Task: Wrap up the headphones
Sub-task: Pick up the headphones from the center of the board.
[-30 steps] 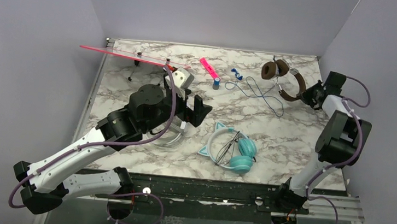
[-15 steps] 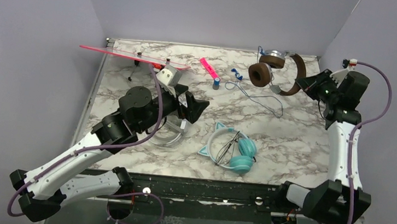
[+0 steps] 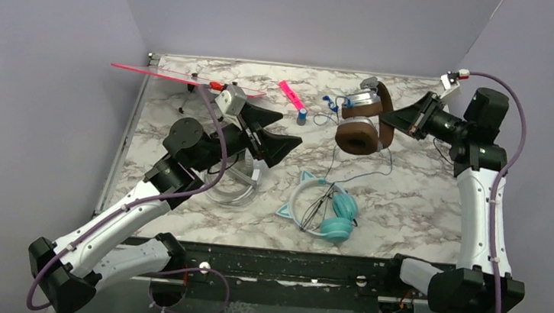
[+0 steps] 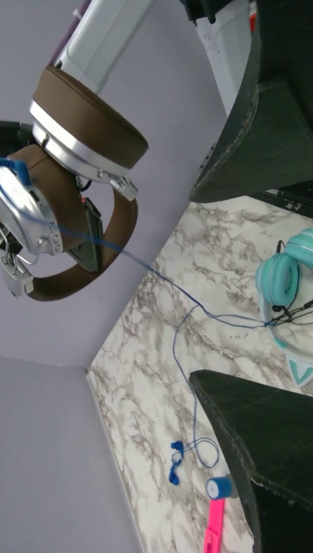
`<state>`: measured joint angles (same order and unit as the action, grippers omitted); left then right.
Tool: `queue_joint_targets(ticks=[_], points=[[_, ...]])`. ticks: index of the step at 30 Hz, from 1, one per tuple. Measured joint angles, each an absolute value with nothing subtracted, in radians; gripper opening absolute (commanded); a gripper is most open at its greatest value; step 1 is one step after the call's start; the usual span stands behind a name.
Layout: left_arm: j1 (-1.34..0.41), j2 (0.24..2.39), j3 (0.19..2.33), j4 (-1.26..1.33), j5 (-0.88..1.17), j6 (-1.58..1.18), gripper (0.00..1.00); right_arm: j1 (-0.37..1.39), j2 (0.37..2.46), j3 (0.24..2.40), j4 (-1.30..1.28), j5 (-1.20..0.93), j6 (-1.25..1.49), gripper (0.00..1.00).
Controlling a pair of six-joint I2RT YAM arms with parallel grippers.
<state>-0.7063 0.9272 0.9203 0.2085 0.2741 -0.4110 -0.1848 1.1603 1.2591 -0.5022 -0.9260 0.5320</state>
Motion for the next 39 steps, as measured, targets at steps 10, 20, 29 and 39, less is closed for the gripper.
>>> queue_joint_targets(ticks=[10,20,29,39], points=[[-0.706,0.974,0.839,0.395,0.279,-0.376,0.98,-0.109,1.183,1.332,-0.534,-0.935,0.723,0.01],[-0.980,1.139,0.824,0.646,0.133,-0.506,0.98,-0.100,1.091,1.260,-0.492,-0.610,0.825,0.01],[-1.042,1.436,0.859,0.961,-0.076,-0.487,0.99,0.016,1.093,1.185,-0.493,-0.349,0.978,0.01],[-1.074,1.569,0.955,1.069,-0.185,-0.473,0.98,0.123,1.090,1.177,-0.495,-0.205,0.976,0.01]])
